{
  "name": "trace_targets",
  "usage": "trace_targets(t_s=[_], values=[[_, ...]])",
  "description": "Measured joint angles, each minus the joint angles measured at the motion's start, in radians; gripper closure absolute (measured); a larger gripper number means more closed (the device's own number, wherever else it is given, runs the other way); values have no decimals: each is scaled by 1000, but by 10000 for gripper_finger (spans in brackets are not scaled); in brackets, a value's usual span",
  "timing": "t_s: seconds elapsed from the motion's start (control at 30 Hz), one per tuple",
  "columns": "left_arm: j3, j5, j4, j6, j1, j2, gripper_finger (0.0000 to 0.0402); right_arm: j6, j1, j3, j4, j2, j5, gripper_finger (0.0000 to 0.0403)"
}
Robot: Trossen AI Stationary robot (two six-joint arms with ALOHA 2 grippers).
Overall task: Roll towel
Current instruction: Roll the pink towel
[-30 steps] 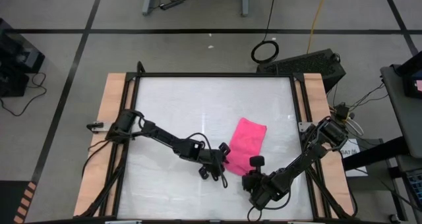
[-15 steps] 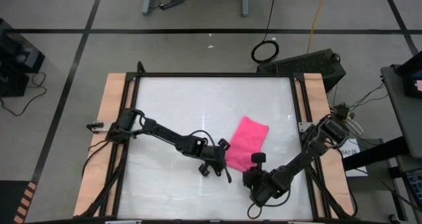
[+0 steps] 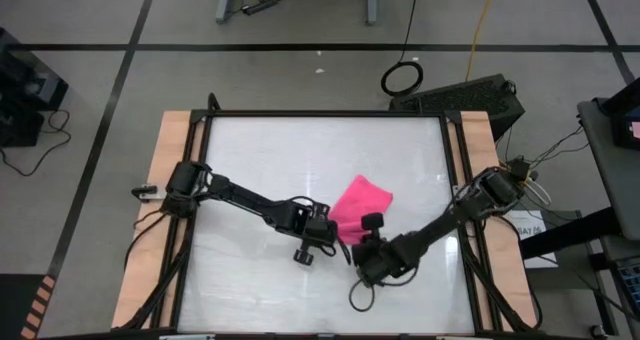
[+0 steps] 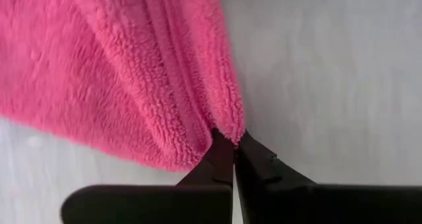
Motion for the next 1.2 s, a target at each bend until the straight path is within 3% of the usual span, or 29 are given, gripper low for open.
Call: trace_targets(t_s=[0.17, 0.43, 0.63, 0.77, 0.97, 1.2], values=[[-3, -1, -123, -132, 0, -33, 401, -189, -86, 0, 122, 0, -19, 402], [-19, 6, -232, -310, -17, -40, 401, -411, -219, -1, 279, -1, -186, 402], [-22, 47, -205, -368, -36, -41, 401, -435, -258, -2, 305, -1, -370, 402], [-23, 150, -88, -361, -50, -40, 401, -394, -217, -1, 273, -3, -455, 402], [-24, 267, 76, -313, -61, -34, 402, -292, -112, 0, 203, -3, -445, 403], [-24, 276, 172, -265, -65, -34, 402, -135, 10, 0, 165, -3, -250, 403]])
